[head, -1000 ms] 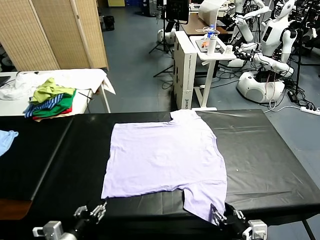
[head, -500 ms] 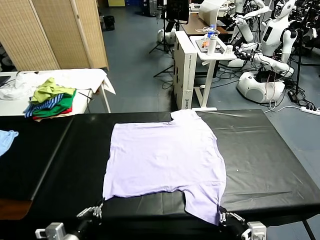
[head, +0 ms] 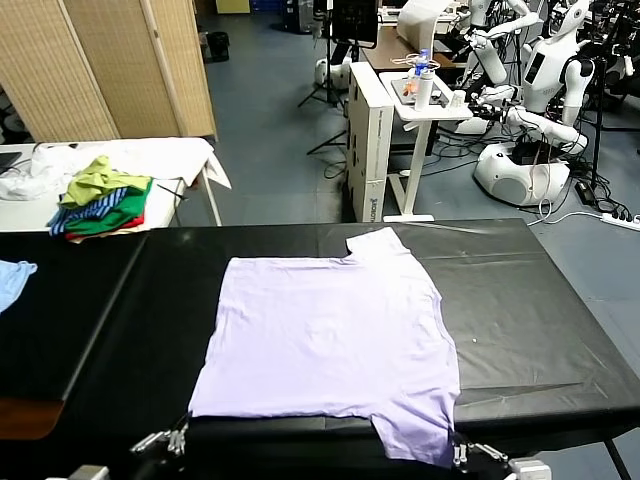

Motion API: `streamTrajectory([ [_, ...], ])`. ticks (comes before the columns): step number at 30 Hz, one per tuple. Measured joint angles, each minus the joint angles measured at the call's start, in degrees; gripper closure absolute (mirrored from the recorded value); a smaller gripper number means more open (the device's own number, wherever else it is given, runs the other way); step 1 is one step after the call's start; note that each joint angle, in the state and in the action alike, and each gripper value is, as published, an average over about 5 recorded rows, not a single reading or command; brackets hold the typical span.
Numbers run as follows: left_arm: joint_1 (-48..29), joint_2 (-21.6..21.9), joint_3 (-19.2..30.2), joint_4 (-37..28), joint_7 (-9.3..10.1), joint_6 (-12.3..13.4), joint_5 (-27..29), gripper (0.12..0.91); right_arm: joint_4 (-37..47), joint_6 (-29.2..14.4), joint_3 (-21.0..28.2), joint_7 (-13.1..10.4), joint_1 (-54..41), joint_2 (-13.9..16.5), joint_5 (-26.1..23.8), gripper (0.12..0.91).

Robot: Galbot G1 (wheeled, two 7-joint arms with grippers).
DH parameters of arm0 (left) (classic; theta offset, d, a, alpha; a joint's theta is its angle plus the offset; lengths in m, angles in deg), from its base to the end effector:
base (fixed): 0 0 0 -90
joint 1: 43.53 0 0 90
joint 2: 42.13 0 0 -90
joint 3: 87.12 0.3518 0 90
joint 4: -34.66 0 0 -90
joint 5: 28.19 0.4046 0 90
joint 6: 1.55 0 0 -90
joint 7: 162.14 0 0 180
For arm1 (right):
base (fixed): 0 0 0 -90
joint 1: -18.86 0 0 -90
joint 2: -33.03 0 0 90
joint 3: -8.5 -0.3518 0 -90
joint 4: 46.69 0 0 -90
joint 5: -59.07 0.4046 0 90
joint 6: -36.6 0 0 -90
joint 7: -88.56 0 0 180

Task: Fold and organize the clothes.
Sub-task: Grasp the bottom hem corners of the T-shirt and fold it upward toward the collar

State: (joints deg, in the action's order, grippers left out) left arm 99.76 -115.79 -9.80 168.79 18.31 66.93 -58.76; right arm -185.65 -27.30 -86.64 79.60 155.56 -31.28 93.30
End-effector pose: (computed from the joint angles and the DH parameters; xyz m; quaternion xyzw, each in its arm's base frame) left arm 0.1298 0.0809 -0.2566 -0.0289 -0.9630 0.0841 0.2542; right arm 0.1584 -0.0417 -0.2143 0.0847 -0.9654 -0.0605 0.2392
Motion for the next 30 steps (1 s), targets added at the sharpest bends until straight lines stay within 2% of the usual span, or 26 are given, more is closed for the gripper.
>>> streamTrajectory([
  [8, -5.85, -0.21, 0.75, -1.5, 1.69, 0.44, -2.38, 0.886, 7.57, -1.67, 3.66, -0.55, -10.9, 2.83, 1.91, 0.885],
  [17, -14.19, 0.77, 2.74, -4.51, 3.49, 0.71, -3.53, 0.886, 16.57, -2.88, 8.24, -0.98, -21.64, 3.57, 1.95, 0.885],
  [30, -22.54, 1.09, 5.36, -10.18, 3.16, 1.27, -1.36, 0.886, 23.67, -3.09, 12.18, -3.96, -30.77, 3.16, 2.47, 0.885],
])
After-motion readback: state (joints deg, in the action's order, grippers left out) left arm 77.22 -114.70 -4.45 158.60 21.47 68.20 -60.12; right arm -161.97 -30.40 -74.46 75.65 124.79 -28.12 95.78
